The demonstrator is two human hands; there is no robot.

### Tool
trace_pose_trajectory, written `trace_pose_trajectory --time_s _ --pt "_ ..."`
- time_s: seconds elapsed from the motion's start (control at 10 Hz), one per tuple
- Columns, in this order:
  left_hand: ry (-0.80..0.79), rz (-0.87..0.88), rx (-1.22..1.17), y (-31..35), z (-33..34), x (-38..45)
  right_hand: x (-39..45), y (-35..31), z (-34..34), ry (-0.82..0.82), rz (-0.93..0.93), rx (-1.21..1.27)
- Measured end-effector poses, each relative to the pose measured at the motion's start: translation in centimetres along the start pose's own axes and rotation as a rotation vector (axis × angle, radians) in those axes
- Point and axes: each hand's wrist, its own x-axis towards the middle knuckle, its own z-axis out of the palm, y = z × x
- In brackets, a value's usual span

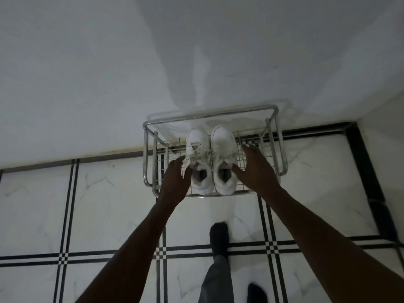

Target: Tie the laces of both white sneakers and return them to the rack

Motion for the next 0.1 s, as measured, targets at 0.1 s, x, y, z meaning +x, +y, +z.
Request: trace_pose_trajectory --time_s 0.1 --pt "0.082 0.128 0.073 4.54 -4.71 -1.85 -2.19 -4.6 -6.01 0.14 -0.117 -0.06"
